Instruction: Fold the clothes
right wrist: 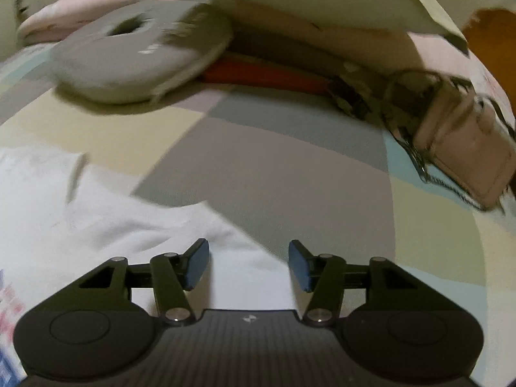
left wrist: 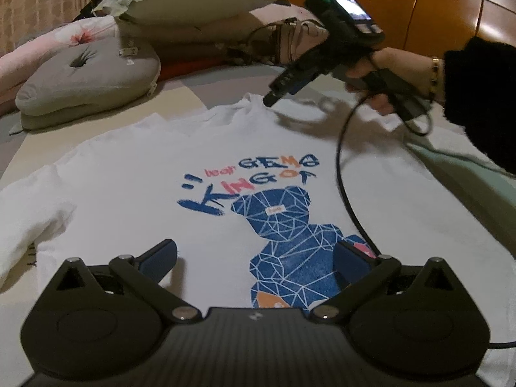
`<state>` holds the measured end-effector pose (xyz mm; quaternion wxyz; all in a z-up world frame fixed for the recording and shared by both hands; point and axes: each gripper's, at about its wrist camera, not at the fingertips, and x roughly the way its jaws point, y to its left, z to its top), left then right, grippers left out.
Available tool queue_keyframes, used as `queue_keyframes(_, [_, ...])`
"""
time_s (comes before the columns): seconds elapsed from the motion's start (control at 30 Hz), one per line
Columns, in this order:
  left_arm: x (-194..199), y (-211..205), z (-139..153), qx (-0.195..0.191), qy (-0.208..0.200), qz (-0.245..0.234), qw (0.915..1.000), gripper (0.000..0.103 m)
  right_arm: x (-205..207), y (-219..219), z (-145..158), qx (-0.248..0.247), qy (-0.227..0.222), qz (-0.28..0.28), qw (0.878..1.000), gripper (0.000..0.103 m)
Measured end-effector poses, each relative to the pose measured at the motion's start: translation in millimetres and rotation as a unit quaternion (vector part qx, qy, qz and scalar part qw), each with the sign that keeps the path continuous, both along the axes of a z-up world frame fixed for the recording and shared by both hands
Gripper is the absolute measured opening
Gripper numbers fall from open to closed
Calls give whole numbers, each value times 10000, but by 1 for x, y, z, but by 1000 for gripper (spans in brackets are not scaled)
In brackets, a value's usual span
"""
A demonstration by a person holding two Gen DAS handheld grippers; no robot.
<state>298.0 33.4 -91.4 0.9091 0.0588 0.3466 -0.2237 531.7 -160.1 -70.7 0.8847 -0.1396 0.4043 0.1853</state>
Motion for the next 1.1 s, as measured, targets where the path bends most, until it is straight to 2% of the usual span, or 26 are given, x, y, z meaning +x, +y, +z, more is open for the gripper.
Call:
queue_keyframes(0.1, [2,5,4,-136,7,49,9999,102,-17,14,6,21,293,534,9981,67])
queue_keyframes(0.17, [3,5,4,-185,18,59,9998,102,-22,28,-2,-55,403,733,9965,67])
queue_keyframes(0.2, [3,5,4,-185,16,50,9998,102,-21,35,-8,-110,429,748,9962,67])
queue_keyframes(0.23, [2,4,4,-164,3,29,9999,102,-17,39,-15,-105,367,679,9970,79])
queue_keyframes(0.3, [1,2,4,-123,-23,-10,9999,102,-10,44,-23,-52,202,493,9986,96])
queue_keyframes(0.4, [-1,1,4,-115,-34,-55,9999,102,-10,34,-13,-15,183,336,9993,93])
queue_keyframes(0.53, [-8,-2,9,-233,-122,-213,9994,102,-50,-20,19,-316,-169,31,9994,93])
queue_keyframes(0.6, [-10,-5,10,-283,-127,-306,9990,102,-77,-60,33,-169,-226,-321,9991,93])
queue_keyframes(0.7, [-12,-16,6,-165,-88,-409,9990,102,-129,-126,47,279,-268,-976,9945,93])
queue_keyframes(0.8, [-17,-27,3,-48,-86,-552,9984,102,-192,-182,46,836,-233,-1617,9830,93])
queue_keyframes(0.87, [-21,-33,1,-38,-78,-680,9976,102,-234,-213,32,1150,-94,-2063,9717,93])
queue_keyframes(1.0, [-25,-44,-6,37,-19,-843,9964,102,-303,-254,1,1430,68,-2943,9449,93])
queue_keyframes(1.1, [-26,-48,-11,86,24,-878,9961,102,-339,-275,-12,1727,-93,-3370,9255,93])
